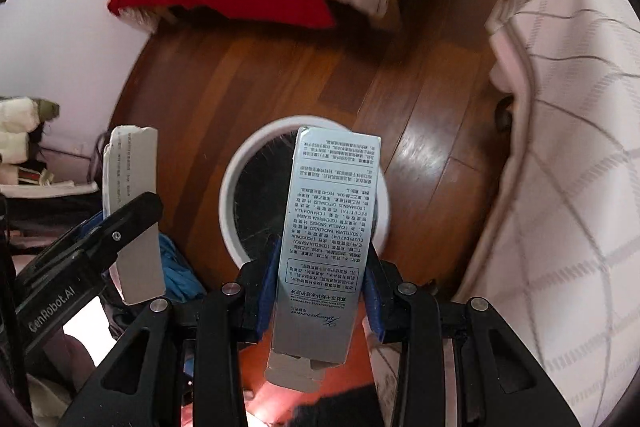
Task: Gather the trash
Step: 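Carry both white boxes to the white bin and open both tools, then move both tools back from the bin to the table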
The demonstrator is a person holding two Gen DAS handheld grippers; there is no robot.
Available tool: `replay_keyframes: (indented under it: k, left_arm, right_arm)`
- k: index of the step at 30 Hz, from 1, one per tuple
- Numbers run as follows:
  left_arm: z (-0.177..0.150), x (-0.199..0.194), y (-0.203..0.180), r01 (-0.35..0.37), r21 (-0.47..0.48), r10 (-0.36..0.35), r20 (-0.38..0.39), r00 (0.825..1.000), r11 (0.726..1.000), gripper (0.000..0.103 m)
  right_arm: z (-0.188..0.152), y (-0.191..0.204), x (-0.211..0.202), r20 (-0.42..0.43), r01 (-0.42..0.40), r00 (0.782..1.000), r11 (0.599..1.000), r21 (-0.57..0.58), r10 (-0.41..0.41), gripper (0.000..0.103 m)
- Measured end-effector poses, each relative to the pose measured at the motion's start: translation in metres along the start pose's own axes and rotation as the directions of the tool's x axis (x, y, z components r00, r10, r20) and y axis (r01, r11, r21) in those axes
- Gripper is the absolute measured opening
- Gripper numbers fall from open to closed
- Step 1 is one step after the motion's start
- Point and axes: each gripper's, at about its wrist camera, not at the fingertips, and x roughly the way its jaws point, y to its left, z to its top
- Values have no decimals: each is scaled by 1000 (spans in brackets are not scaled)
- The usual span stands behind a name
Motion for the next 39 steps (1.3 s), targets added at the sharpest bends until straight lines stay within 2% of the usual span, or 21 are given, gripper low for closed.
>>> replay_keyframes:
  k: [1, 2, 5, 6, 7, 9, 10, 12, 14, 18, 22, 27, 39]
  left_arm:
    - [3, 8, 6, -4, -18, 4, -15, 1000, 1000, 50]
    - [5, 13, 12, -9, -35, 9, -24, 1000, 999, 55]
    - [7, 20, 25, -35, -72, 33, -28, 999, 997, 90]
    - [5, 19, 28, -45, -78, 43, -27, 999, 996, 96]
    - [2, 18, 32, -64, -82, 62, -30, 998, 995, 96]
    - [-4, 14, 37, -88, -80, 86, -29, 996, 993, 98]
    - [-10, 11, 39, -115, -78, 113, -26, 993, 990, 100]
    - [-18, 6, 42, -155, -76, 155, -18, 988, 985, 102]
    - [-27, 2, 45, -189, -82, 189, -13, 982, 979, 102]
    - [-45, -14, 44, -235, -83, 237, 6, 972, 968, 102]
    - [-63, -38, 39, -244, -81, 247, 34, 968, 966, 102]
    - [-74, -67, 28, -234, -73, 240, 81, 967, 969, 102]
    - [-104, -143, -3, -226, -44, 231, 206, 951, 973, 102]
  right_arm:
    - [6, 3, 15, -21, 10, 1000, 1000, -6, -10, 39]
    - [8, 4, 25, -36, 5, 999, 1000, -7, -6, 39]
    - [21, 0, 52, -83, -9, 997, 1000, 3, 9, 41]
    - [24, 0, 62, -100, -4, 995, 1000, 10, 5, 45]
    - [26, -2, 68, -109, 5, 994, 1000, 20, -3, 50]
    - [25, -8, 71, -109, 14, 994, 1000, 28, -10, 75]
    - [23, -9, 73, -109, 15, 994, 1000, 26, -12, 79]
    - [22, -6, 73, -107, 30, 994, 1000, 6, -29, 97]
    - [19, -2, 69, -102, 54, 993, 998, -26, -57, 103]
    - [3, 9, 45, -69, 149, 985, 982, -114, -158, 103]
    - [-17, 14, 18, -34, 203, 977, 967, -155, -211, 103]
    - [-39, 22, -18, 9, 205, 978, 964, -169, -206, 103]
    - [-92, 38, -118, 158, 172, 977, 968, -181, -144, 103]
